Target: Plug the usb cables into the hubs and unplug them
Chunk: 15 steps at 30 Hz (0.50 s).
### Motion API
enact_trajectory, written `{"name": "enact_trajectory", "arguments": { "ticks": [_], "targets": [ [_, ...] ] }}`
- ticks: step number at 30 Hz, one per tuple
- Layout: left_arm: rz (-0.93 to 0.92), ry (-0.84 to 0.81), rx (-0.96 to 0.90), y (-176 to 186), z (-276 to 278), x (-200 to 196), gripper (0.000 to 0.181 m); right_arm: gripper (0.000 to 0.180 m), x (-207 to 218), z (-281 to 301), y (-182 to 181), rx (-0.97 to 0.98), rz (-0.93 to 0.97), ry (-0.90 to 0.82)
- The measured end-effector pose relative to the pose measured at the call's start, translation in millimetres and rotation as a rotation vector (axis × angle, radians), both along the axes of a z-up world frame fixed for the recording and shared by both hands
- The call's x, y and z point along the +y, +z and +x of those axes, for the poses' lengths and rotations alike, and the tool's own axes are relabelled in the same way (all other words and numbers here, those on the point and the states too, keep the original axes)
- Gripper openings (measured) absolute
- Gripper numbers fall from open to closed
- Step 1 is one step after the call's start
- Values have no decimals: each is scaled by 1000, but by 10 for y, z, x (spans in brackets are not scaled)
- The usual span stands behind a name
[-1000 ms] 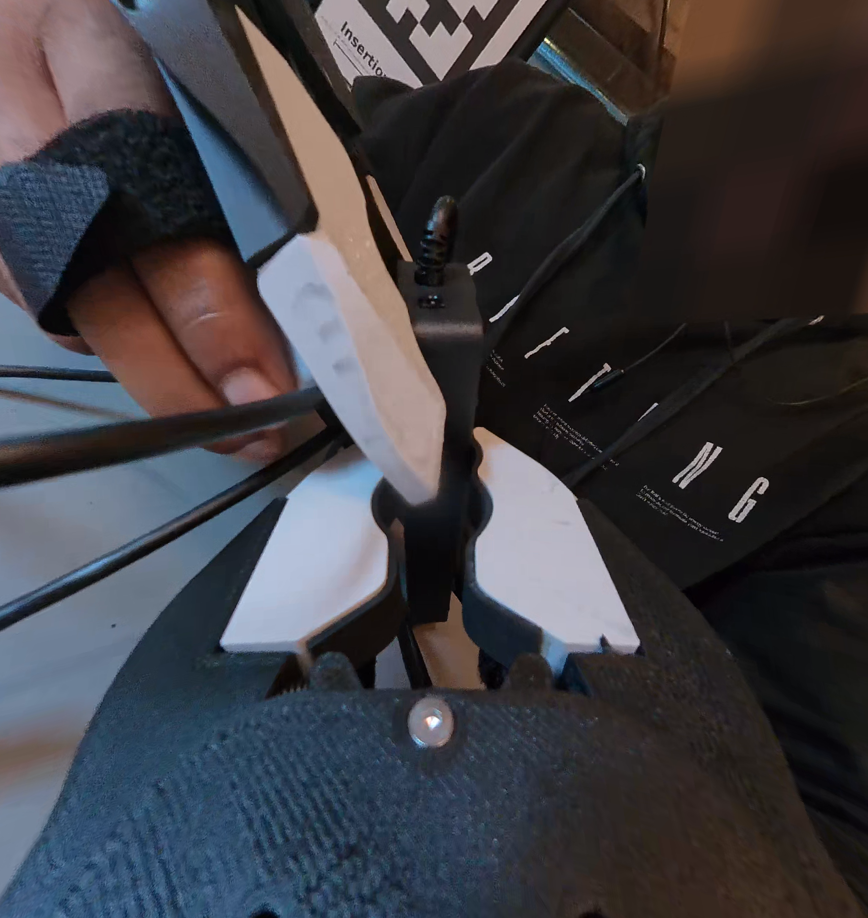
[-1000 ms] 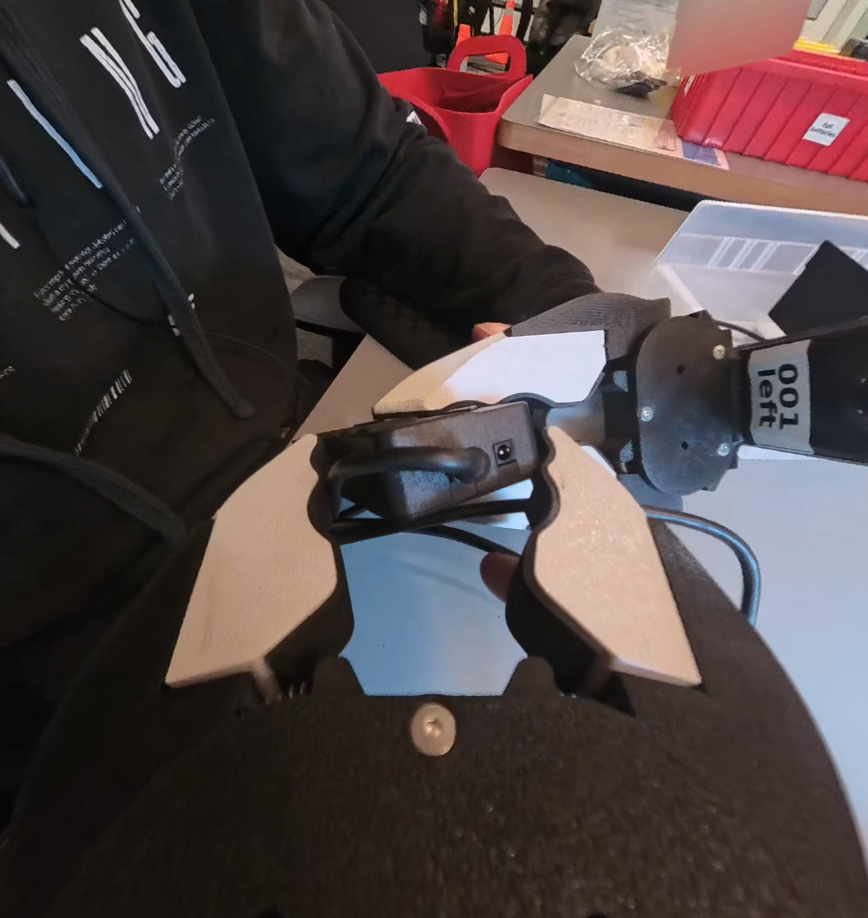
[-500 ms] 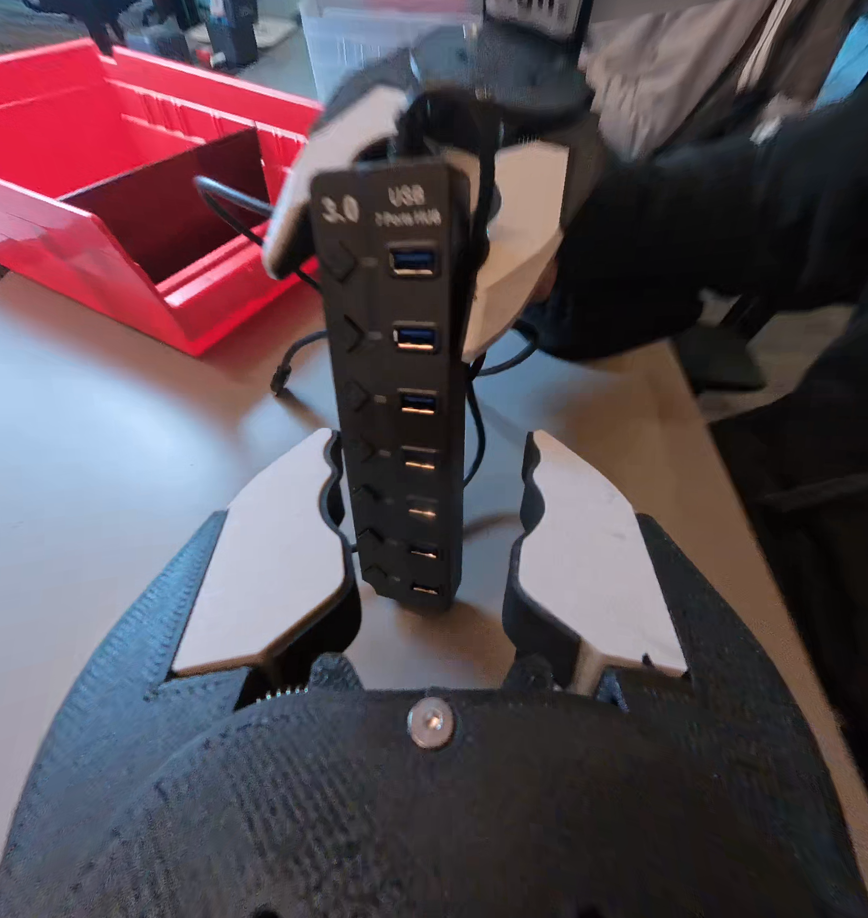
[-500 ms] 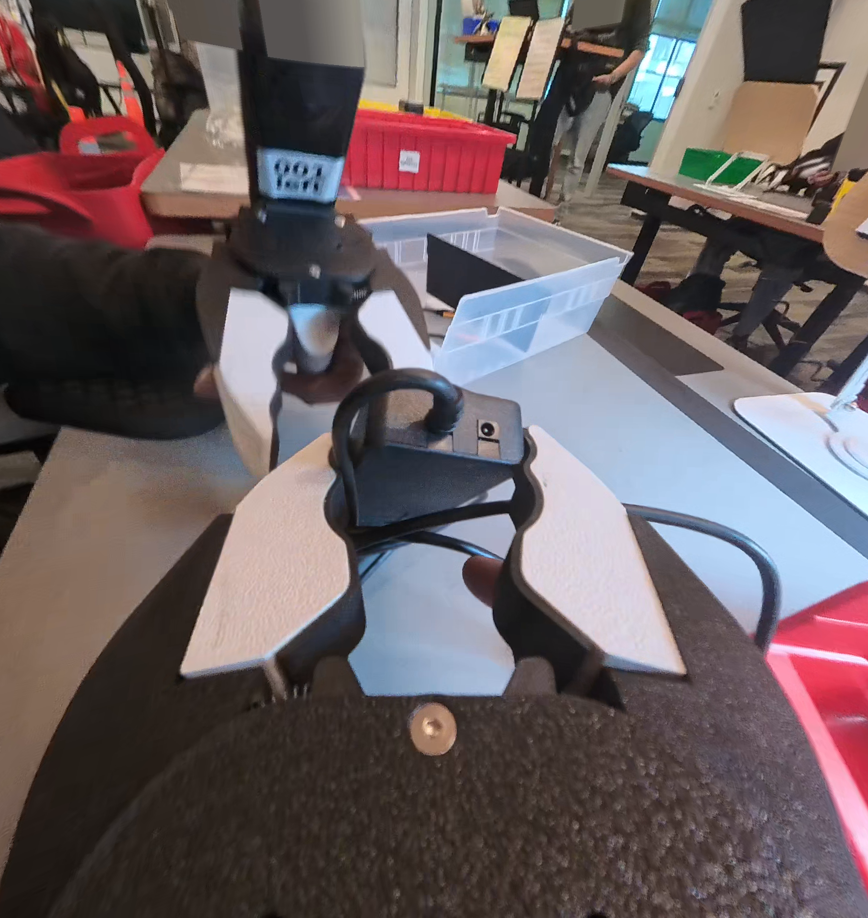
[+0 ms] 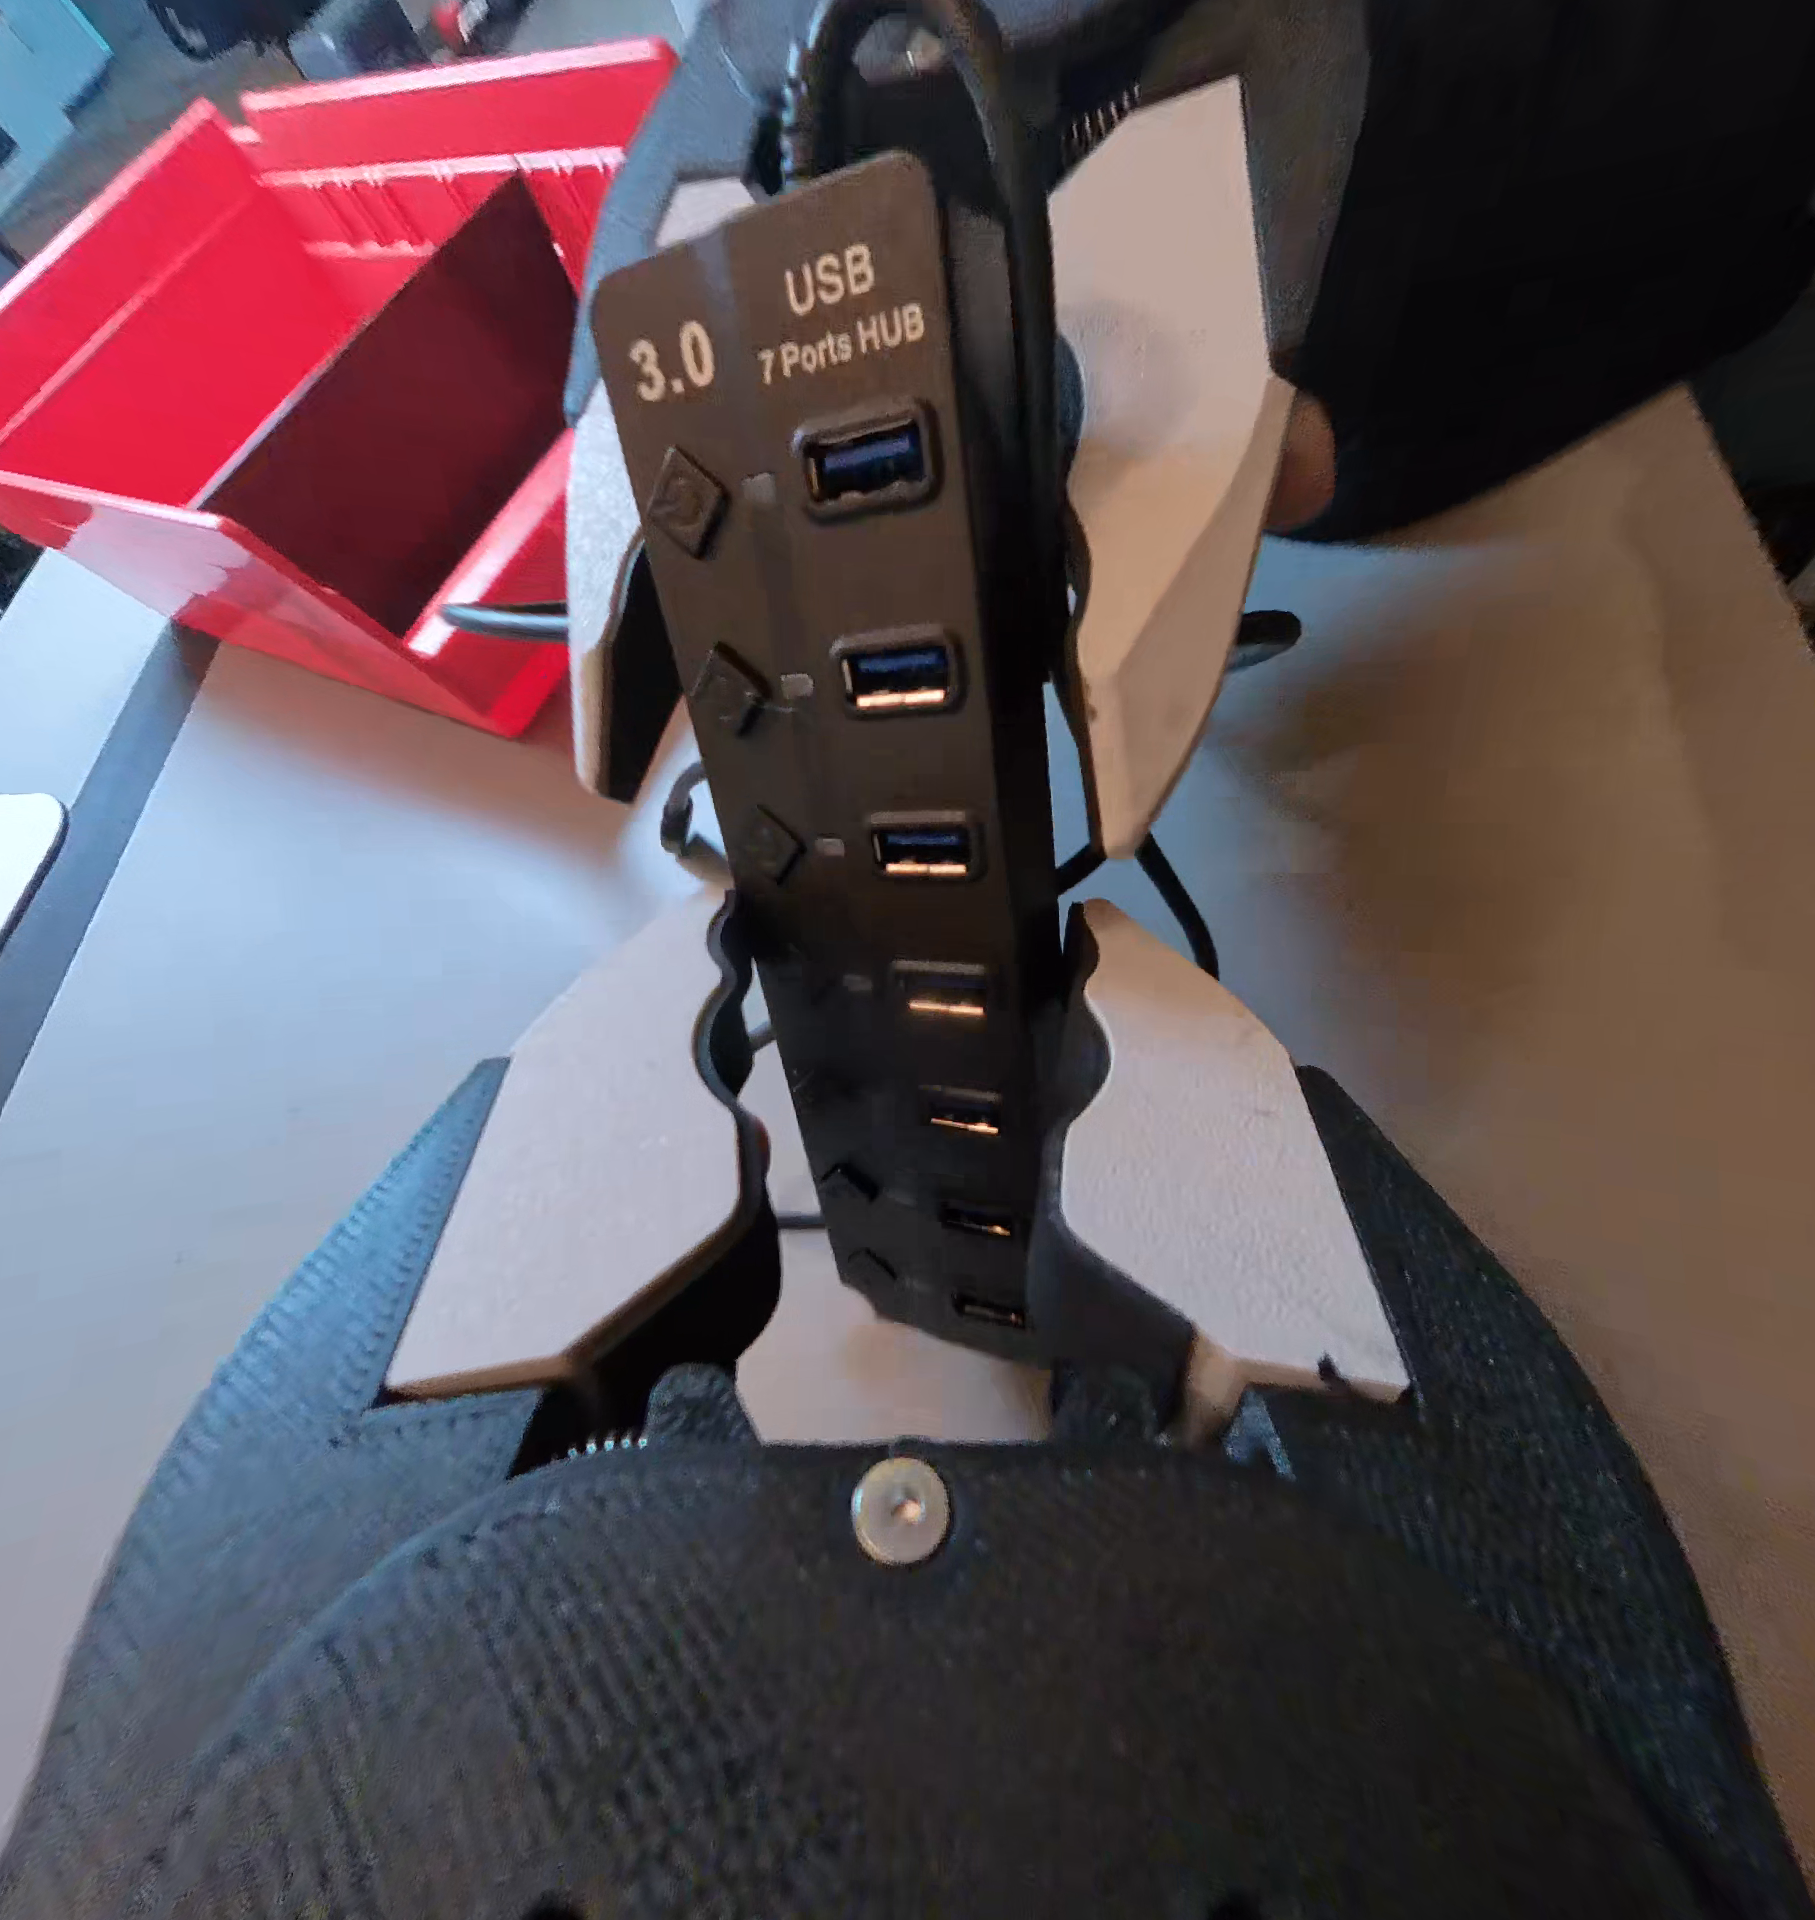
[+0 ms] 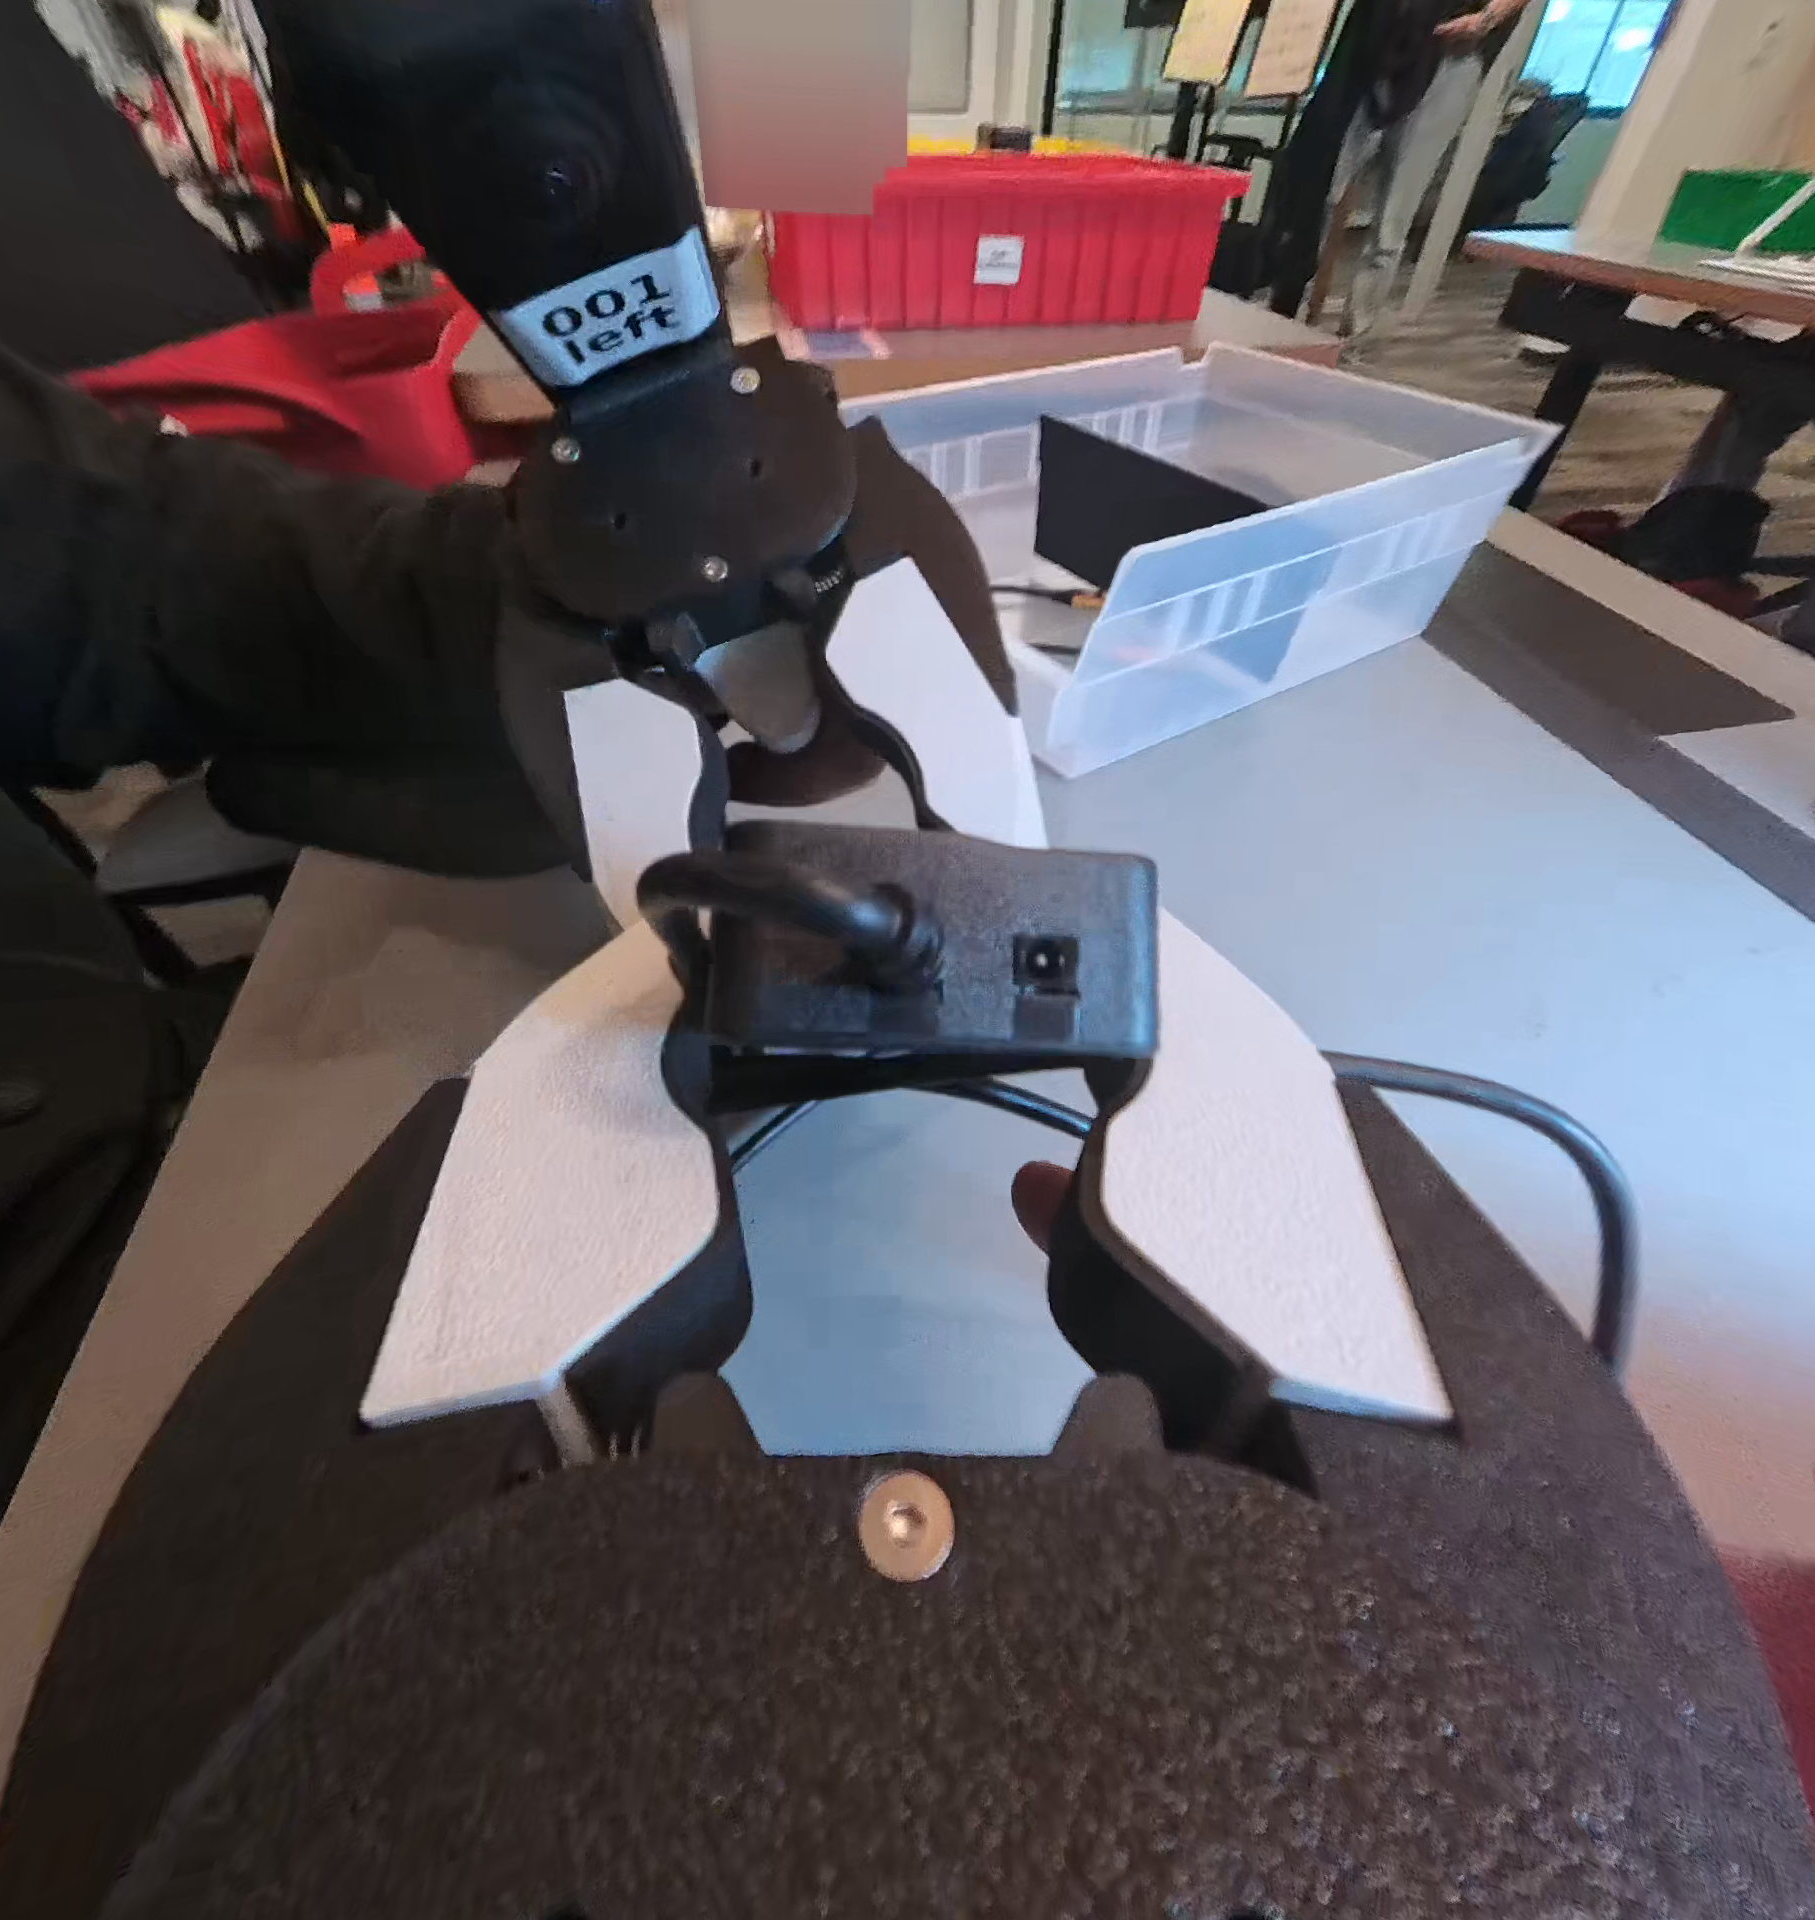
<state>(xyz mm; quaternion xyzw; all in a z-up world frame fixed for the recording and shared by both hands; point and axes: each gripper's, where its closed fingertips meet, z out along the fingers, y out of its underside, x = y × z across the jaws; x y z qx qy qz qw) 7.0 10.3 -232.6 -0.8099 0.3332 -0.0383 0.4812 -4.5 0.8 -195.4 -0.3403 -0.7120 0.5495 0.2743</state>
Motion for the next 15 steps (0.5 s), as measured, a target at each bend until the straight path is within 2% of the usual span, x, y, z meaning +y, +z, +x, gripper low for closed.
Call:
{"name": "enact_trajectory", "arguments": {
  "ticks": [4,10,14,15],
  "targets": [
    [-37,-2,27,-62,28,-21,57,70,-75,23,-148,-53,48,40],
    [-58,5,37,-82,43,-30,57,65,-111,46,-174,-54,58,59],
    [-22,-29,-50,27,65,-56,56,64,-126,72,-113,6,81,78],
    [2,-21,-75,111,31,-66,61,64,-109,79,-74,24,82,76]
  ]
}}
